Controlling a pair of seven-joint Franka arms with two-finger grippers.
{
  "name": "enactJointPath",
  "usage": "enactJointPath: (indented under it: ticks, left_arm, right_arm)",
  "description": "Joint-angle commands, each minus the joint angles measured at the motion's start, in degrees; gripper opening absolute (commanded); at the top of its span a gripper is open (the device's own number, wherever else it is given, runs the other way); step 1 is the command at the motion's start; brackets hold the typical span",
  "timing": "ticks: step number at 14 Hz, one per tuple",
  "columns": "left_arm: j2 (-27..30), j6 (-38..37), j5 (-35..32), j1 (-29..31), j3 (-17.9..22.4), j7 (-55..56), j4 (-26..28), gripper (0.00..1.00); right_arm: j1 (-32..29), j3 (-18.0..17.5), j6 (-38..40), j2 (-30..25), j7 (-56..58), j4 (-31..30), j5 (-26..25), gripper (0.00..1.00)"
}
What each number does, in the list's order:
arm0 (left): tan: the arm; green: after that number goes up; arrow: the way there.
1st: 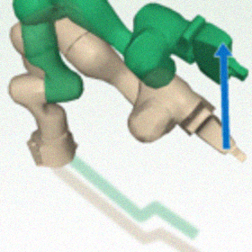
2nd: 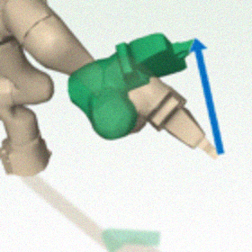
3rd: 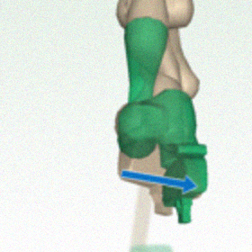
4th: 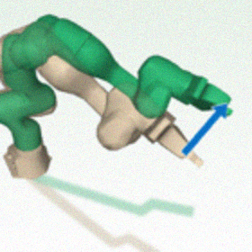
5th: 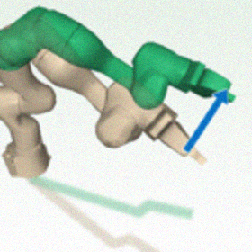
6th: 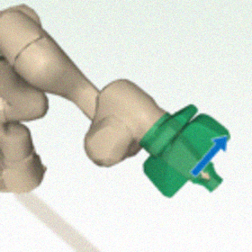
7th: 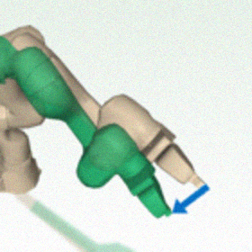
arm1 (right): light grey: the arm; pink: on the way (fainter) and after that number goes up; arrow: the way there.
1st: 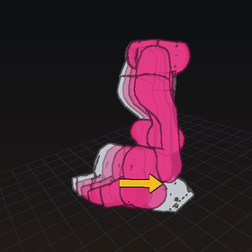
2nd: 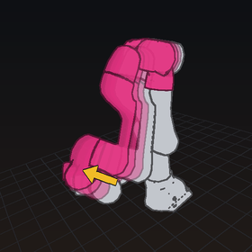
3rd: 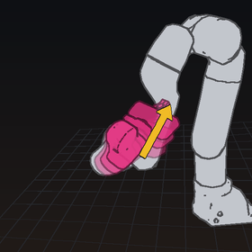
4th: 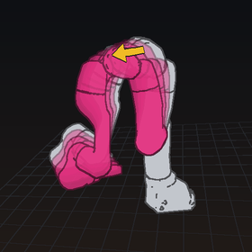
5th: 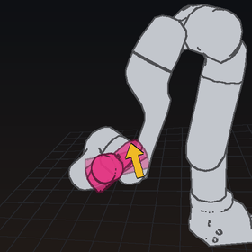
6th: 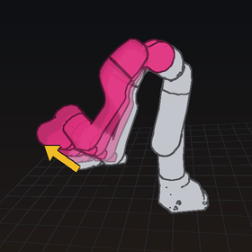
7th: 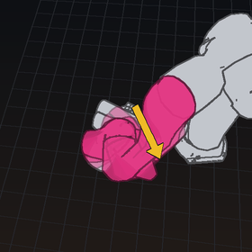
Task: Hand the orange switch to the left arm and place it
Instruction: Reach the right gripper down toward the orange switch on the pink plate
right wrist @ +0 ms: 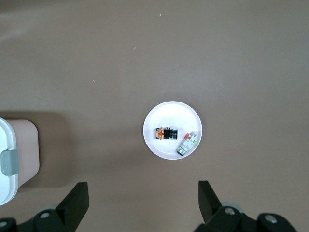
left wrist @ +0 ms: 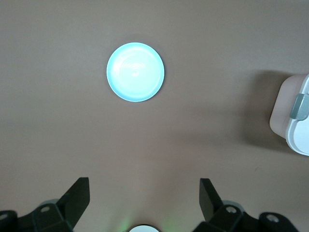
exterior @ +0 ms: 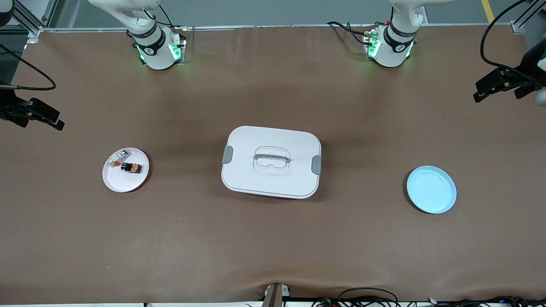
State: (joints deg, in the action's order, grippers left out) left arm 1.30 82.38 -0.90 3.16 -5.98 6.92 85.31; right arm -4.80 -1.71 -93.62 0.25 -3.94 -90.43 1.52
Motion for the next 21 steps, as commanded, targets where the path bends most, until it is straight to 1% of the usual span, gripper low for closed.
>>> enactJointPath:
  ticks: [1, 3, 4, 6, 8, 9, 12, 15, 17, 21]
  left_arm:
    - [0.37, -0.91, 0.02, 0.27, -0.35, -1.03, -0.67, 1.00]
    - [0.46, -0.91, 0.02, 0.35, -0.35, -1.03, -0.67, 1.00]
    - [0.63, -0.99, 0.02, 0.27, -0.35, -1.03, -0.58, 1.00]
    - [0.89, -1.17, 0.02, 0.27, -0.44, -1.12, -0.58, 1.00]
    - [0.90, -1.08, 0.02, 0.35, -0.44, -1.12, -0.58, 1.00]
    - [0.90, -1.17, 0.02, 0.27, -0.44, -1.03, -0.49, 1.00]
    - [0.90, -1.87, -0.07, 0.35, -0.44, -1.03, -0.58, 1.00]
    - [0.90, -1.87, -0.07, 0.35, -0.44, -1.03, -0.58, 1.00]
    - [0.90, -1.87, -0.07, 0.27, -0.44, -1.03, -0.58, 1.00]
    - [0.81, -1.87, -0.07, 0.00, -0.53, -1.03, -0.67, 1.00]
  right_arm:
    - [-0.65, -0.57, 0.72, 0.45, 0.16, 0.17, -2.38, 1.00]
    - [-0.21, -0.66, 1.68, 1.76, 0.77, -0.45, -5.90, 1.00]
    - [-0.47, -0.66, 2.73, 3.25, 1.03, -0.45, -6.26, 1.00]
    - [-0.74, -0.66, 2.48, 6.06, 0.95, -0.80, -6.26, 1.00]
    - [-0.83, -0.66, 0.12, 8.18, 0.77, -2.46, -6.17, 1.00]
    - [-0.83, -0.66, -2.77, 8.45, 0.69, -4.82, -6.17, 1.00]
    - [-1.09, -0.66, -16.29, 8.54, 0.42, -14.66, -5.82, 1.00]
    - [-1.79, -0.66, -27.02, 9.59, 0.25, -21.96, -5.65, 1.00]
    - [-2.32, -0.66, -31.87, 11.78, 0.16, -24.26, -5.56, 1.00]
    - [-2.32, -0.57, -35.66, 17.40, 0.07, -24.53, -5.56, 1.00]
